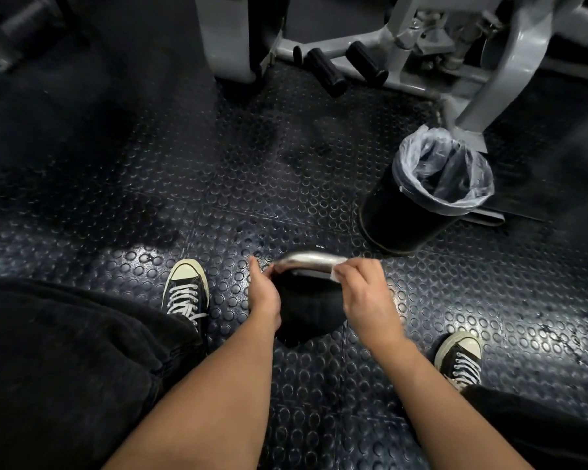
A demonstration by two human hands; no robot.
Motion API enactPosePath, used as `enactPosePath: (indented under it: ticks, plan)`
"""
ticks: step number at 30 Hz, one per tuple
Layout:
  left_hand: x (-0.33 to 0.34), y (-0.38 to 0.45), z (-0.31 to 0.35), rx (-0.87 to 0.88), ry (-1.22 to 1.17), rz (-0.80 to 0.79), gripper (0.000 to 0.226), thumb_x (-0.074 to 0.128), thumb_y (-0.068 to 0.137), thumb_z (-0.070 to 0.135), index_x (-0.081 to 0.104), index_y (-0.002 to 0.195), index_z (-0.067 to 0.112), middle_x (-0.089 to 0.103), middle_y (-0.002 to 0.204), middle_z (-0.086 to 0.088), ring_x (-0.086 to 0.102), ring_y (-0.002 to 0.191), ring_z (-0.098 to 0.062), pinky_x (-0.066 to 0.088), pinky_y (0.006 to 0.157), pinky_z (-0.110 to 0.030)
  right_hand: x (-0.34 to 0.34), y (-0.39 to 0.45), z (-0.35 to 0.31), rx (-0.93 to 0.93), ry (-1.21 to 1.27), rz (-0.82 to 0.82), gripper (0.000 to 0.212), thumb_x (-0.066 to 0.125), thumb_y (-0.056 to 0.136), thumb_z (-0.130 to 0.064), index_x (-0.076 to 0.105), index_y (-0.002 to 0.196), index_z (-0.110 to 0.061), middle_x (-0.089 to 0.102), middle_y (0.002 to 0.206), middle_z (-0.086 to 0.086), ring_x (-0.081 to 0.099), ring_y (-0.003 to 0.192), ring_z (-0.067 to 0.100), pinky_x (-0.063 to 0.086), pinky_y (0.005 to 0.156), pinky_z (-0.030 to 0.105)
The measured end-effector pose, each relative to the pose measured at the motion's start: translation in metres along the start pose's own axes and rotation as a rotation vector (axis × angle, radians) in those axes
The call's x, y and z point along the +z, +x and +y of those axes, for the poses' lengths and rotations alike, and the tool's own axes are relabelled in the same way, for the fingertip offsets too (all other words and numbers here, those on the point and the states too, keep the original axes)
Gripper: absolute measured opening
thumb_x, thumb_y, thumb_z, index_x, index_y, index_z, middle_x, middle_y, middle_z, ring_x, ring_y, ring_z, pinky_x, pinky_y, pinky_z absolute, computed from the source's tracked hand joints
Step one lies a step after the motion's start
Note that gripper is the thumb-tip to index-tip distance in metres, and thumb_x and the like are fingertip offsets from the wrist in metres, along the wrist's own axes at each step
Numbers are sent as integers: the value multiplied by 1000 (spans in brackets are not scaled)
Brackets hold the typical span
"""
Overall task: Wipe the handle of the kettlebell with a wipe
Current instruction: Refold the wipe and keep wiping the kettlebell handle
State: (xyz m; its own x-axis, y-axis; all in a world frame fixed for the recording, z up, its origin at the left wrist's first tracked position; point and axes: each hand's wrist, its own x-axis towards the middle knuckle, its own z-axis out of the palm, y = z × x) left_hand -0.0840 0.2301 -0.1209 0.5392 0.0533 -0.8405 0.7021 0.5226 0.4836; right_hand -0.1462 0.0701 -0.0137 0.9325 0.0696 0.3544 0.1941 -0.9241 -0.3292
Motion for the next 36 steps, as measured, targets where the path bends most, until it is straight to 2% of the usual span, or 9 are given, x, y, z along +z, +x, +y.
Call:
enactPosePath:
  ticks: [3,7,14,18,22,25,28,30,36]
  plan:
    - [0,-3,1,3,14,2,99,39,52,102,78,109,32,76,114,-11,69,108,-36,50,100,-62,0,-14,5,-7,-25,-23,25,74,82,8,70,107,5,62,100,10,53,94,23,49,81,28]
    - [-1,3,-1,-2,9,25,96,38,51,104,81,101,34,75,115,-11,68,109,-35,50,101,-59,1,-14,10,8,-12,53,20,73,85,5,71,105,6,63,98,12,56,91,27,51,82,32]
    - [-1,4,-2,7,9,27,95,38,51,103,81,99,34,76,113,-10,69,108,-34,50,101,-58,7,-14,8,-72,-34,54,20,74,83,7,72,102,4,63,96,11,55,88,26,49,83,27]
    - [-1,6,-2,-2,6,20,95,38,51,104,81,100,35,77,112,-9,70,108,-35,51,100,-59,4,-12,9,-84,-33,94,12,71,86,6,72,98,4,64,95,11,57,88,27,52,80,30]
    - [-2,8,-3,11,20,29,93,39,51,104,81,98,36,77,113,-8,69,108,-33,51,100,-58,9,-14,8,-122,-54,82,10,63,91,0,72,95,1,62,93,8,51,88,22,47,83,23]
    - [-3,10,-4,12,28,42,92,38,51,104,81,97,37,77,112,-6,69,108,-32,51,101,-57,3,-16,12,-93,-60,88,9,68,88,2,72,95,2,63,93,8,54,88,23,51,80,26]
    - [-3,10,-5,8,40,41,95,37,50,106,81,99,37,76,114,-6,69,109,-33,51,100,-57,6,-13,10,-136,-69,91,9,70,86,4,72,95,1,64,93,8,52,88,23,48,84,26]
    - [-4,9,-4,8,44,31,97,37,51,106,81,101,35,76,114,-7,69,109,-33,51,100,-57,12,-10,6,-175,-71,73,12,71,85,7,72,94,0,64,93,8,52,86,24,51,83,32]
    - [-2,6,-4,16,40,49,95,36,52,105,81,100,36,76,114,-6,69,109,-32,51,100,-57,7,-20,19,-68,-46,109,11,75,82,3,73,93,1,65,92,7,55,88,23,49,84,26]
